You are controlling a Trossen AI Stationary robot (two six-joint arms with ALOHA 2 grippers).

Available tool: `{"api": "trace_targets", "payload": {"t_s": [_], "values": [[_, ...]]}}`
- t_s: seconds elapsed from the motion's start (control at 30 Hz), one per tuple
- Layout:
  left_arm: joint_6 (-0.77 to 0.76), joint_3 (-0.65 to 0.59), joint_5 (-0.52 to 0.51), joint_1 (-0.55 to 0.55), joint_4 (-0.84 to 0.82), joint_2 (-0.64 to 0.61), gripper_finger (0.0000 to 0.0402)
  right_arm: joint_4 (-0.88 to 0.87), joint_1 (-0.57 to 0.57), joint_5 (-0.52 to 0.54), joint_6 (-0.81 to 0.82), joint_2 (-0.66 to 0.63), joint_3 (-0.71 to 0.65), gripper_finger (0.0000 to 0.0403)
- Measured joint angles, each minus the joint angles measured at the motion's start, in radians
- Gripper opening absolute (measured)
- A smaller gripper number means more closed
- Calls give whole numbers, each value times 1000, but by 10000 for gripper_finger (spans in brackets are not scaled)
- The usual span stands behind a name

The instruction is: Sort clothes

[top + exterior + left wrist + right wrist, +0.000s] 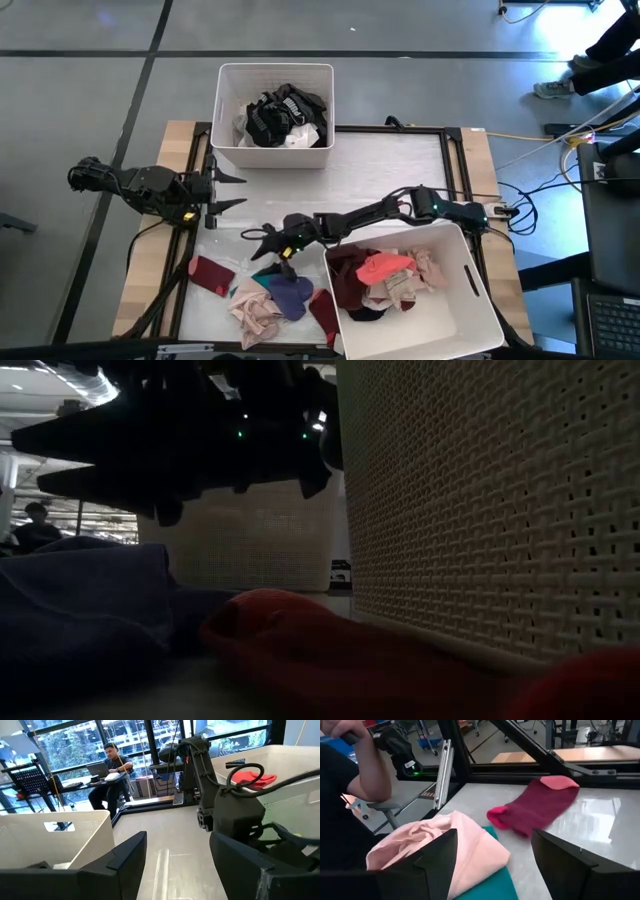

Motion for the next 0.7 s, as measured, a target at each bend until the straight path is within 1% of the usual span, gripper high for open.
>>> {"api": "trace_targets", "payload": {"t_s": [0.07,0.13,0.33,0.4,0.47,0.57,0.7], "values": [[-23,0,0,0,0,0,210,-4,5,0,0,16,27,255],[-43,0,0,0,-1,0,210,-28,15,-3,4,43,84,255],[-125,0,0,0,-23,0,210,-269,34,-3,-2,148,335,255],[-147,0,0,0,-41,0,210,-336,37,-18,-5,165,391,255],[-166,0,0,0,-52,0,210,-403,36,-50,-5,177,426,255],[-172,0,0,0,-68,-1,210,-468,46,-92,-3,182,430,255],[-189,0,0,0,-82,-1,210,-509,59,-97,-3,182,430,255]]}}
